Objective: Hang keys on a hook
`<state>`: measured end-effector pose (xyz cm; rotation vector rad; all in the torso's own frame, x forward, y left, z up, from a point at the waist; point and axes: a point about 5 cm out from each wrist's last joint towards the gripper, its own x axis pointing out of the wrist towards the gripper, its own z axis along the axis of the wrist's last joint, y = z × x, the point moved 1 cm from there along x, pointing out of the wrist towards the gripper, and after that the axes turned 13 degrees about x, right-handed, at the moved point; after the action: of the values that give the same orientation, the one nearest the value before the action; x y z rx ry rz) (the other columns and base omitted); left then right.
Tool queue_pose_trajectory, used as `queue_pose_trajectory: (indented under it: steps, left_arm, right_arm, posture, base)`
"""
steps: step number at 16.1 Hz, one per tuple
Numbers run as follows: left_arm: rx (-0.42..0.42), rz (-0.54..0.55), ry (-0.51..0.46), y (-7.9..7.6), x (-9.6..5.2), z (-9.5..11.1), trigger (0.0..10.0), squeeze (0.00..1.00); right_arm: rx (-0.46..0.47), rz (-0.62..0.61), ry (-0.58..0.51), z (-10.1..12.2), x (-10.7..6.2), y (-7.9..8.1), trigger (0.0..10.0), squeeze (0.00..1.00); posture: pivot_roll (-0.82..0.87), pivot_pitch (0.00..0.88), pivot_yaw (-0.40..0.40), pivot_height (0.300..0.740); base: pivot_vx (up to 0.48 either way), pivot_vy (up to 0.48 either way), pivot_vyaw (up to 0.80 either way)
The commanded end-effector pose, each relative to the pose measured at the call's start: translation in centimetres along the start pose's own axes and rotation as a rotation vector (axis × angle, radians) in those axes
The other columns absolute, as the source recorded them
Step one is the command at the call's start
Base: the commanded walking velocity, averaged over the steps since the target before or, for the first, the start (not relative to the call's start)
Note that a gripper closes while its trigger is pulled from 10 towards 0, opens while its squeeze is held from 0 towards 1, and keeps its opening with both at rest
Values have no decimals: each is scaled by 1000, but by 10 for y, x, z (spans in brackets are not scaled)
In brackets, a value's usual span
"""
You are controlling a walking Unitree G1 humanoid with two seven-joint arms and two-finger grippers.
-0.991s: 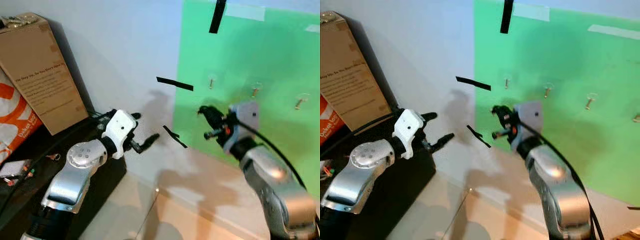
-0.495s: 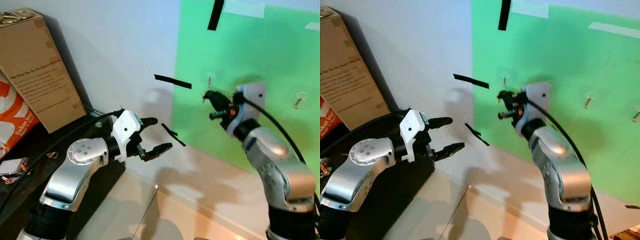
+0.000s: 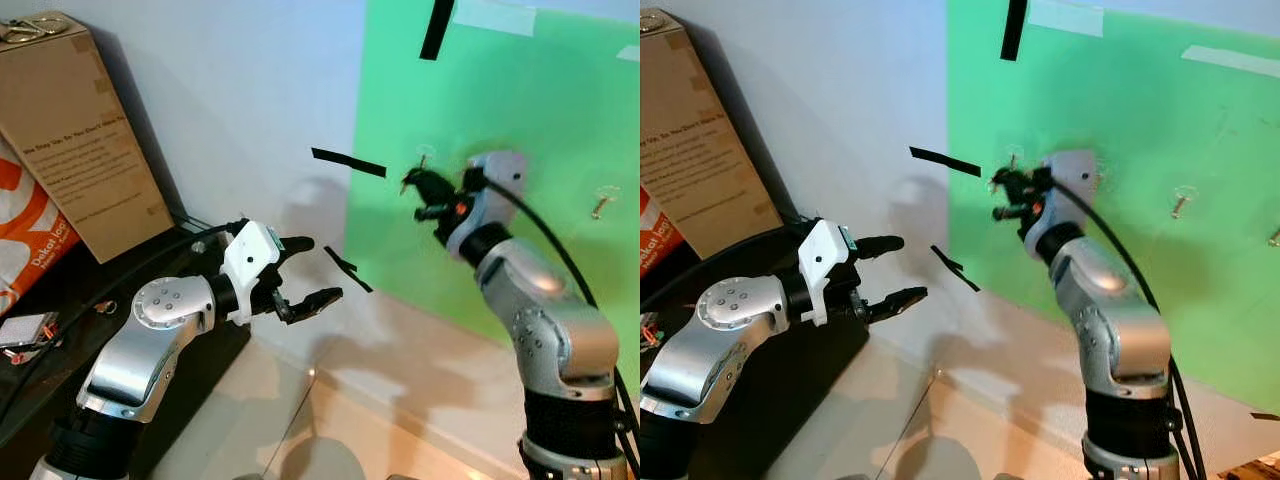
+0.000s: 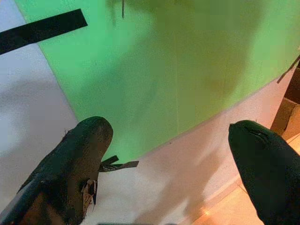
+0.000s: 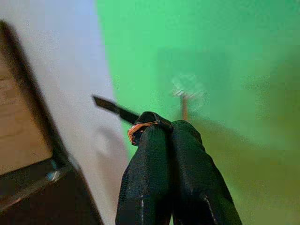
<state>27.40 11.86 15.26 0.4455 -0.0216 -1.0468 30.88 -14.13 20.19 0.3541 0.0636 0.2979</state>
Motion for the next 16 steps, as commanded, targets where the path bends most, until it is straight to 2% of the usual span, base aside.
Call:
queue_pose_trajectory:
  steps: [1, 7, 16]
  left_arm:
    - [18, -13, -10, -1, 0, 5, 10000, 0]
    - [15, -19, -10, -1, -1, 5, 10000, 0]
    - [17, -36, -1, -3, 1, 4, 10000, 0]
  right_arm:
    - [19, -4, -17, 2, 2, 0, 10000, 0]
    - [39, -20, -34, 6, 6, -3, 10000, 0]
    - [13, -88, 38, -4, 14, -8, 10000, 0]
  posture:
    - [-54, 0, 4, 740]
    - [-51, 0, 4, 740]
    - [-48, 0, 3, 740]
  base:
    - [0, 0, 0]
    - [0, 0, 0]
    - [0, 0, 0]
